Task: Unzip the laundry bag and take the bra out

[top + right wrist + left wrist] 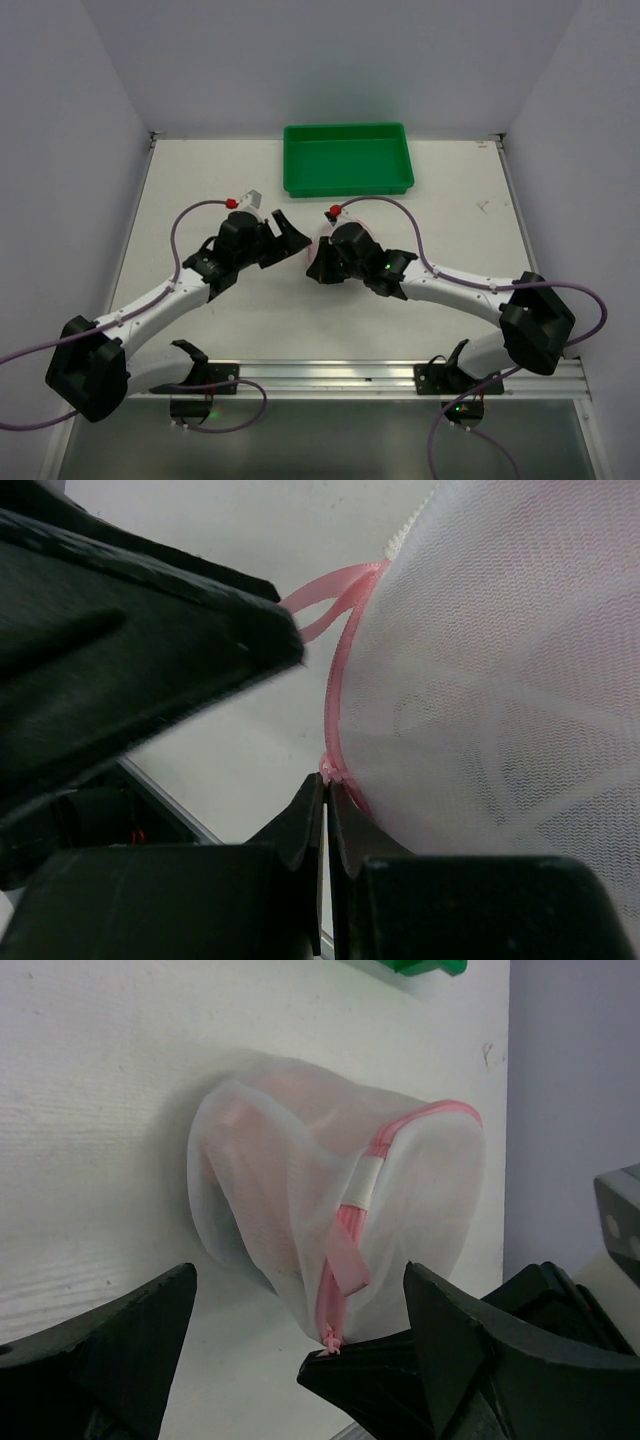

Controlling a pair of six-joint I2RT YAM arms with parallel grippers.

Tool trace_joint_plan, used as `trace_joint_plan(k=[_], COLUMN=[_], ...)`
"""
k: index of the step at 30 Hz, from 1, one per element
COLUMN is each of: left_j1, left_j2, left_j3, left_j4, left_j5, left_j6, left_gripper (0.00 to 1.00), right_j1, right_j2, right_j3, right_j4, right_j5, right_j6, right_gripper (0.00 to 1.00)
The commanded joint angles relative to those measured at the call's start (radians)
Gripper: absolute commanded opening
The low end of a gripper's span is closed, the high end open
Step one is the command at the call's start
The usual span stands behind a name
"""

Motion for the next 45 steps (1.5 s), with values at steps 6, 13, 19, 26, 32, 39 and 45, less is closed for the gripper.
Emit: trace_joint_plan(k=[6,13,19,26,32,39,45], left_j1=[-0.097,-0.096,-0.025,-0.007,0.056,0.103,0.108], left_j2=[0.133,0.148,0.092,0.111,0.266,0.388,0.200], left_j3=[0.029,0.035,0.030,0.093,0.269,0.435,0.261], left_j4=[0.160,0.113,0.047,-0.027,-0.087,-0.056,-0.069], left_j5=[0.043,-0.044,-0.024,0.088,0.151,0.232,0.120], left_j6=[-0.012,0.009,0.054,0.219,0.333,0.240,0.149], left_gripper=[0.71,0.00,0.00,0.00,0.02,0.74,1.00], right_j1=[0.004,0.002,-0.182,-0.377,-0.336,-0.158,-0.128], right_j2=[-0.027,-0.093,-0.286,-0.375,-0.294,-0.129,-0.067], right_j3=[0.025,-0.031,-0.224,-0.208,-0.154,-0.050,0.002], right_j4=[0.032,-0.026,-0.139,-0.258,-0.125,0.023,0.074], right_j5=[0.039,0.063,0.048,-0.010,-0.234,-0.268,-0.215], right_j6=[-0.003,-0.016,-0.050,-0.173,-0.138,-0.012,0.027], right_gripper=[0.00,0.00,0.00,0.00,0.00,0.00,0.00])
